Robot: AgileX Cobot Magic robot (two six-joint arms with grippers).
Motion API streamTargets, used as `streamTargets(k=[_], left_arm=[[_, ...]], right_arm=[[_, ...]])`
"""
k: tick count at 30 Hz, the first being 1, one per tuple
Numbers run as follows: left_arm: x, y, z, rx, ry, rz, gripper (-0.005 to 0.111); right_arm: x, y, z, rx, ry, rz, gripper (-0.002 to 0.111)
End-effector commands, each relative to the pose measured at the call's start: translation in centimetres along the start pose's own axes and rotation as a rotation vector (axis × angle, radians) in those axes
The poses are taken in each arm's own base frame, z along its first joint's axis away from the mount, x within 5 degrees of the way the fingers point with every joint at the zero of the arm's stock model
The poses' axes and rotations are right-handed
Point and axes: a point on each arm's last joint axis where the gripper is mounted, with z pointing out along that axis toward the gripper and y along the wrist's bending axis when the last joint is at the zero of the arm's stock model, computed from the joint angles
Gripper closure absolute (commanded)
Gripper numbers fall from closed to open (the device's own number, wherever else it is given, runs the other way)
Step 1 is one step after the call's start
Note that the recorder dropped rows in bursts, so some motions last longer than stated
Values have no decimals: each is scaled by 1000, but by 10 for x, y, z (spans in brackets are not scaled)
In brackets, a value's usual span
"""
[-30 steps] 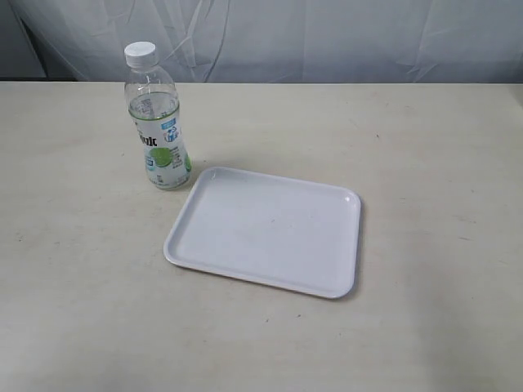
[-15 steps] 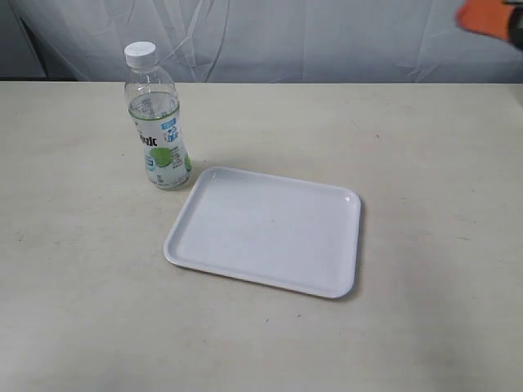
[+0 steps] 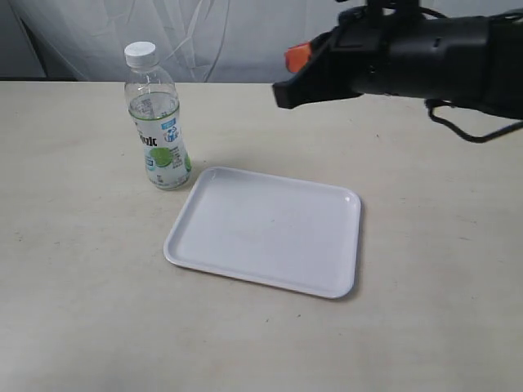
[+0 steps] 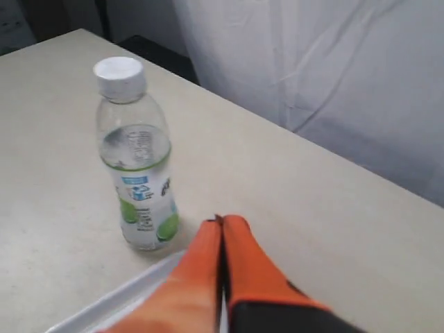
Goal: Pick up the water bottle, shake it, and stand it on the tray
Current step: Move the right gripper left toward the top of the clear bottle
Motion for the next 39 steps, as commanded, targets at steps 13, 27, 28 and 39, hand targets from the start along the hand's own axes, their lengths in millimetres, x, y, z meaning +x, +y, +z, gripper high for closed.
streamTargets(k=[13,27,28,39], left_arm=[[0,0,0,0,-6,-4,107],[0,0,0,0,-6,-4,107],[0,0,0,0,-6,-4,107],[0,0,0,0,-6,-4,107]], right_arm=[[-25,41,77,-256,-61,-48,8],[-24,39,118,-263,-60,-50,8],[-24,39,122,-264,-64,-51,8],[-30,35,149,-261,-91,-54,8]])
